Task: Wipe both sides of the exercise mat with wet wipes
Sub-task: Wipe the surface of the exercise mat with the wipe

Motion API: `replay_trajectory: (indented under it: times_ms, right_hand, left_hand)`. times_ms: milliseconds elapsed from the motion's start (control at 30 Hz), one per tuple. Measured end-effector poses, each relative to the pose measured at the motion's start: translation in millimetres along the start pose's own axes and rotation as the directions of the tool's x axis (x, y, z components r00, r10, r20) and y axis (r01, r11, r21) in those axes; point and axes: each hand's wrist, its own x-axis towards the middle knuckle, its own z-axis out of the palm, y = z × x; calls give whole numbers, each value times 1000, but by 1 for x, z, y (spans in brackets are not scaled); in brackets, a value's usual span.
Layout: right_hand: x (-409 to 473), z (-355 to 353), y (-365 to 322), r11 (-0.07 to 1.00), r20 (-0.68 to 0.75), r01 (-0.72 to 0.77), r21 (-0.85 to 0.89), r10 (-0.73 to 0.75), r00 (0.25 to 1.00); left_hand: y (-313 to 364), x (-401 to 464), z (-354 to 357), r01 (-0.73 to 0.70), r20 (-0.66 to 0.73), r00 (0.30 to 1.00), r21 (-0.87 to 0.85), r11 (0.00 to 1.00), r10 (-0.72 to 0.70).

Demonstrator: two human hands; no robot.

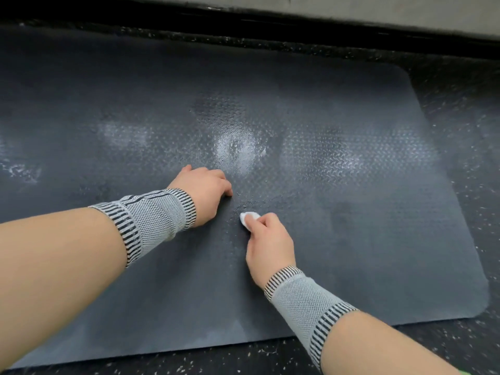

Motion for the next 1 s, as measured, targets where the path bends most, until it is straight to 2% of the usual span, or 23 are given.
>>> replay_trajectory:
  times_ms: [67,100,133,167,233,267,333,400,467,500,533,567,667,733,800,867,933,1000]
  right_hand:
    - [11,-15,11,994,8,109,16,-110,994]
    - [25,-27,20,995,-27,100,-9,-100,995]
    - [43,-39,31,999,-93,21,-48,-25,995]
    - [63,-51,44,990,-148,-134,-52,125,981]
    - [89,-63,61,899,-198,-437,18,431,880]
    - [91,-59,59,876,-198,-483,15,476,857]
    - [79,-38,36,926,-152,-372,-60,360,921]
    - [52,-15,8,987,-58,-157,-41,155,986]
    - [34,-9,-3,999,45,38,4,-38,998]
    - [38,-14,1,996,37,88,18,-88,995]
    - [48,-23,9,995,-19,103,10,-103,995]
    - [62,-34,19,999,-82,50,-17,-51,995]
    - [110,-63,47,953,-170,-299,-43,288,942]
    - [120,-58,45,903,-170,-428,-25,418,892]
    - [105,-37,24,934,-135,-355,-35,347,928]
    - [81,-18,5,988,-25,-143,-57,142,990]
    - [70,-20,2,998,103,53,-36,-49,993]
    - [89,-36,16,993,116,99,-60,-92,989]
  left_hand:
    - [-3,6,-4,15,-21,1000,-56,998,-16]
    - [-5,8,-4,16,-43,999,-79,997,-20]
    - [-7,11,-3,16,-69,997,-96,995,-23]
    - [-10,13,0,17,-98,995,-111,994,-29]
    - [-16,21,3,22,-152,987,-145,989,-44]
    - [-18,26,4,25,-169,984,-153,988,-52]
    - [-20,36,2,54,-168,983,-153,987,-80]
    - [-20,44,-1,107,-133,982,-180,978,-132]
    - [-17,49,-2,149,-113,978,-204,968,-174]
    - [-15,50,-2,158,-119,976,-206,966,-185]
    - [-13,51,-2,164,-129,973,-205,965,-193]
    - [-12,50,-1,172,-140,969,-205,963,-203]
    - [-12,47,0,181,-159,964,-197,964,-213]
    - [-12,47,-1,169,-169,965,-175,970,-199]
    - [-11,46,-2,176,-176,962,-187,967,-209]
    - [-10,45,-3,187,-177,958,-204,961,-224]
    - [-9,44,-4,189,-164,960,-210,959,-226]
    - [-12,43,-5,183,-154,965,-197,963,-214]
